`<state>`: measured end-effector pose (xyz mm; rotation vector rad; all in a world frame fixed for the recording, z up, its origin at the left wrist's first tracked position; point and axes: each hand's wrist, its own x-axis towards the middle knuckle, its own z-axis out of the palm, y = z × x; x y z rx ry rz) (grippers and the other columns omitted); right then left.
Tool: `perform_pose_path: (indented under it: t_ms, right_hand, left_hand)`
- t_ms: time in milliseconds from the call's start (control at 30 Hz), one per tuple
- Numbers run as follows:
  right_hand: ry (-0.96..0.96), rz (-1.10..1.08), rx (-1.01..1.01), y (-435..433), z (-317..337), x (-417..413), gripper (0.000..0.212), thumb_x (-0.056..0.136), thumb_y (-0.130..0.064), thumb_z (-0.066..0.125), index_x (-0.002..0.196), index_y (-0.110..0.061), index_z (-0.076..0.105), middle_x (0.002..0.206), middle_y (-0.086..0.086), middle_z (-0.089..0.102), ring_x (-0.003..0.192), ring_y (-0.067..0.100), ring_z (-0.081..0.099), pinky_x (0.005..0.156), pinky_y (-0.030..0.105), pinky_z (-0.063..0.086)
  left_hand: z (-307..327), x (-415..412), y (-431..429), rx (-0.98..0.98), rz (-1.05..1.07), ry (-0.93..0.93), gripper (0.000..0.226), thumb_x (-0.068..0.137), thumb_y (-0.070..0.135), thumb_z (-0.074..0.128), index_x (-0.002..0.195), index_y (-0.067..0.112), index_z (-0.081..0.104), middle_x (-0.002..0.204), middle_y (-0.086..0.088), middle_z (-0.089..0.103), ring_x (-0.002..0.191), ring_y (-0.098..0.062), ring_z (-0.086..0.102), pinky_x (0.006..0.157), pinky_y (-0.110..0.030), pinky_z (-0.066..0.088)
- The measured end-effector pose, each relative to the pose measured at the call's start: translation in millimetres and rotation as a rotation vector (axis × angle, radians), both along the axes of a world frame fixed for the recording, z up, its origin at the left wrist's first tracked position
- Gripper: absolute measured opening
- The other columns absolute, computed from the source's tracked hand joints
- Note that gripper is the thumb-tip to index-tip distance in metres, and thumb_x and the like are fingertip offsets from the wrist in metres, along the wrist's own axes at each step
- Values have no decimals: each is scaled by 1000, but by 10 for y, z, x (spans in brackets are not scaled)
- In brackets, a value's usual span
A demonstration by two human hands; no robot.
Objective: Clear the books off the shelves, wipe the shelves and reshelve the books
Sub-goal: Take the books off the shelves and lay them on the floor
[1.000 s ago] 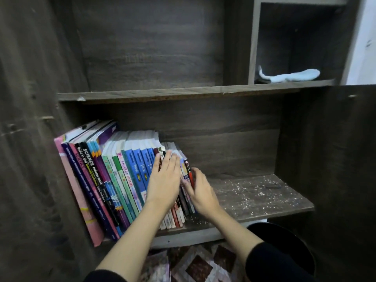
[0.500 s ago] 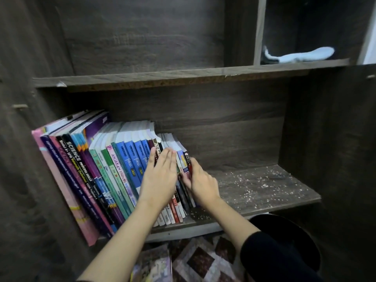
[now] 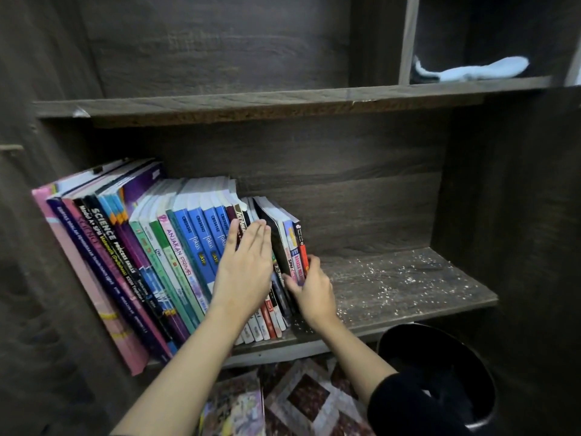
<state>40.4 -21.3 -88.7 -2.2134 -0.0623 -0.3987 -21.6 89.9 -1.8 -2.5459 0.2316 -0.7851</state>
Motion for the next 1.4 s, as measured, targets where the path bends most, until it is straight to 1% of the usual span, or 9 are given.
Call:
perform_pose_path:
  t_ms: [200,500,633,733,867,967,1067,1233,1400]
  right_hand:
    - [-12,12,52,0,-29,62,65,88,-23,66,139,-14,27,122,11,61,109,28,59,84,34,46]
    - [-60,-6,-55,34,-117,115,46,90,-20,64,125,-7,37,108,12,67,96,29,64,69,26,39]
    - [-115,-23,-91,18,-173,165,43,90,-25,64,118,-5,39,104,15,66,92,33,65,76,37,48]
    - [-138,-43,-109,-39,-142,184,42,89,-26,63,116,-4,39,101,17,66,90,35,64,78,40,49]
    - [-192,-71,-133,-208,-75,98,41,89,-27,62,113,-3,40,98,18,66,84,37,64,73,43,51]
    - [-248,-107,-160,-388,8,-38,40,89,-26,63,112,-1,42,98,17,67,82,36,65,71,40,49]
    - [-297,-144,-169,-530,123,-187,41,87,-25,64,112,-1,43,98,19,67,81,40,64,69,42,48]
    - [-310,-206,-196,-741,275,-478,41,88,-28,63,114,-4,43,96,17,68,83,40,63,69,41,46]
    - [-372,-237,-267,-871,378,-802,39,77,-21,72,105,-5,51,81,16,67,74,40,64,56,37,41]
  left_hand:
    - [-67,74,41,-49,-8,-108,57,76,20,43,129,0,53,132,-13,57,129,-23,48,114,-46,-1]
    - [-151,156,64,-91,-59,-150,55,71,15,50,123,-4,57,126,-16,60,123,-25,53,114,-45,-1]
    - [-166,145,55,-53,-25,-133,56,72,17,49,124,-1,57,127,-13,60,125,-23,52,115,-45,2]
    - [-81,72,15,-35,42,-113,60,77,23,40,133,3,48,137,-9,53,133,-19,43,114,-46,-2]
    - [-51,33,-24,-41,52,-39,60,97,27,23,149,5,2,159,-9,5,146,-18,-3,104,-46,-26]
    - [-40,-23,-107,-129,64,-7,58,100,33,16,149,7,-3,158,-9,-6,142,-20,-20,105,-45,-27]
    - [-35,-86,-252,-432,-99,2,59,99,39,11,150,10,6,158,-6,0,142,-19,-17,110,-37,-19]
    - [154,-205,-725,-1438,-152,403,93,81,73,37,152,22,6,150,-13,35,140,-29,27,114,-40,21]
    - [220,-240,-1070,-1701,-189,488,103,53,85,59,134,22,46,128,-5,58,124,-25,50,106,-41,37]
